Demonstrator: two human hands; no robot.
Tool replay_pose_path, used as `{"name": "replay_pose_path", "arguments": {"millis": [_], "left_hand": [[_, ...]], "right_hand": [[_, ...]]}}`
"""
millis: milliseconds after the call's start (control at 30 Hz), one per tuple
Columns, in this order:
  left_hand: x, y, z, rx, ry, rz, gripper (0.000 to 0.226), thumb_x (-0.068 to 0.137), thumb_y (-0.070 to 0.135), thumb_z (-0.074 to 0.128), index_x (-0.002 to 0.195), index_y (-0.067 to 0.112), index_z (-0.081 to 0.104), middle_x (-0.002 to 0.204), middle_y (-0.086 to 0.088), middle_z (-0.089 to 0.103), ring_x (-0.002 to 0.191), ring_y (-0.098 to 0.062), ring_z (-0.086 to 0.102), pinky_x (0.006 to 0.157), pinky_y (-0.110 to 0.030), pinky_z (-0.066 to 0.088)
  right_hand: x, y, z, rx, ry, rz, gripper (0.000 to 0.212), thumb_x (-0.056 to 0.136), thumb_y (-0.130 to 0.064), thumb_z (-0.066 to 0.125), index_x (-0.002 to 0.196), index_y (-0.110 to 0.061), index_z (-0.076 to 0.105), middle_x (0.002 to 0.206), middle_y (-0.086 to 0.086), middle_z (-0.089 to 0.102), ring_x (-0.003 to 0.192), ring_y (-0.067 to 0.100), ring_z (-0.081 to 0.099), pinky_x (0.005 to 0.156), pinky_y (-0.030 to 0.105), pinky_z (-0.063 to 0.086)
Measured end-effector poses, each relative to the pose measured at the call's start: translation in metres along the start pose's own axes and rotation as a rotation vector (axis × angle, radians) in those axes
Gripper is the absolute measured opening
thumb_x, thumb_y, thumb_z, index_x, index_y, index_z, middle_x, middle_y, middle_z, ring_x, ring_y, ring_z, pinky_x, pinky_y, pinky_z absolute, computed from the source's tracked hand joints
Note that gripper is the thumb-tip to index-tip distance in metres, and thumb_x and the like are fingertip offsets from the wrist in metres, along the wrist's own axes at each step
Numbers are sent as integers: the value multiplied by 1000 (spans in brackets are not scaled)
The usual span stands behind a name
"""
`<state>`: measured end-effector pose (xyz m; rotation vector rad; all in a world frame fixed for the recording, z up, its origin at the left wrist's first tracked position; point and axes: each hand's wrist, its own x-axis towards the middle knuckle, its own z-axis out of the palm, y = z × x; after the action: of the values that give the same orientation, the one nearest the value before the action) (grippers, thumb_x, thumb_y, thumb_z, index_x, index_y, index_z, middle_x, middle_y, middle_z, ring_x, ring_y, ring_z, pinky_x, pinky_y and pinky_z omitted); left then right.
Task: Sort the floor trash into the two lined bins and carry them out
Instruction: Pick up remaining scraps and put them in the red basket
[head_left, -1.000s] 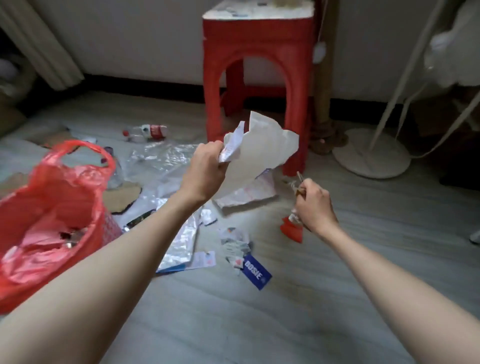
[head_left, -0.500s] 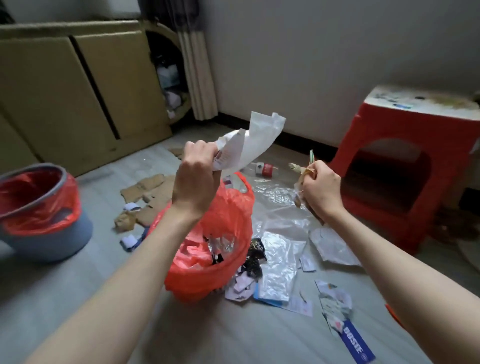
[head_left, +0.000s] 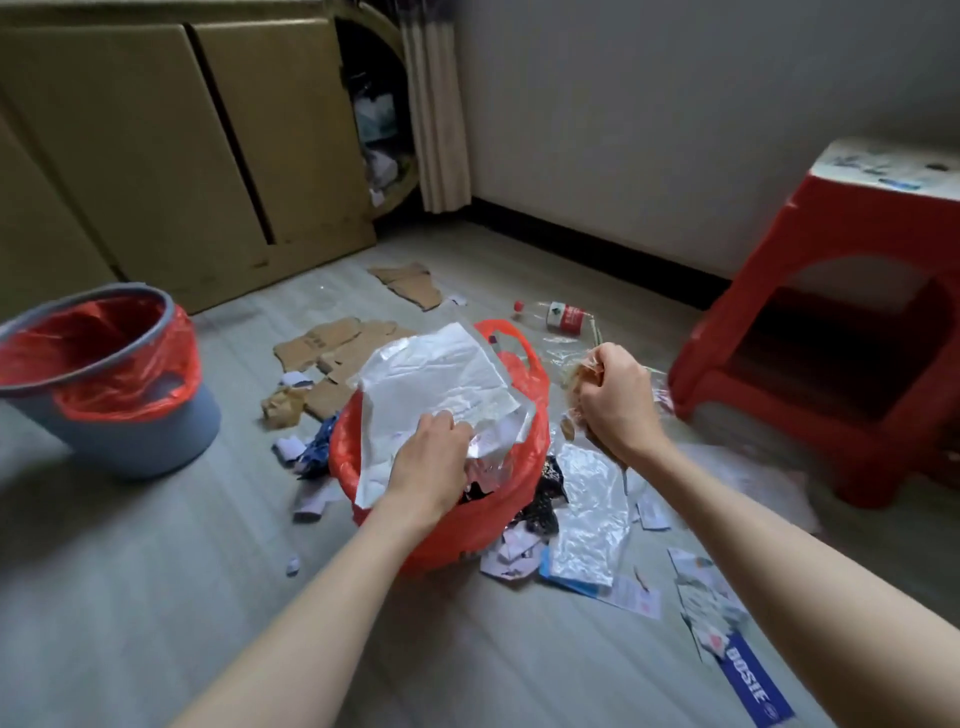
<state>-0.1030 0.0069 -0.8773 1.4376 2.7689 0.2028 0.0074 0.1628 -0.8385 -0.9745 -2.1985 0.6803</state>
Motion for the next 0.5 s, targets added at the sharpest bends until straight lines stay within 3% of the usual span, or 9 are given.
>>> {"name": "replay_pose_path", "arguments": {"millis": [100,233,333,500], "left_hand": [[6,-9,29,-66,-123,-3,40,79,-4,44,116,9,53,123,-8,47,118,-30,39,89,-39,42],[21,-14,46,-136,-252,-41,38,80,-3,42,112,12,55,122,-10,54,117,-33,38,94,-39,38],[28,-16,52,-90,-304,-48,29,84,6,45,108,18,56,122,-9,58,122,-32,41,91,-37,38],[34,-30,65,-101,-504,-109,37,87,19,49,124,23,54,133,-8,53,123,-30,49,97,-38,43]], "right_hand": [[-8,3,5,-41,-48,-91,16,84,7,46,77,-8,43,82,13,46,75,21,39,61,23,18],[-8,2,23,-95,-108,-230,7,85,4,48,84,-3,50,86,14,45,75,19,37,64,23,19],[-3,-6,43,-89,-125,-234,6,86,1,50,90,4,53,95,22,52,79,30,45,68,32,29],[7,-24,81,1,-136,-173,7,83,2,51,88,5,54,96,23,55,90,32,50,71,28,27]]}}
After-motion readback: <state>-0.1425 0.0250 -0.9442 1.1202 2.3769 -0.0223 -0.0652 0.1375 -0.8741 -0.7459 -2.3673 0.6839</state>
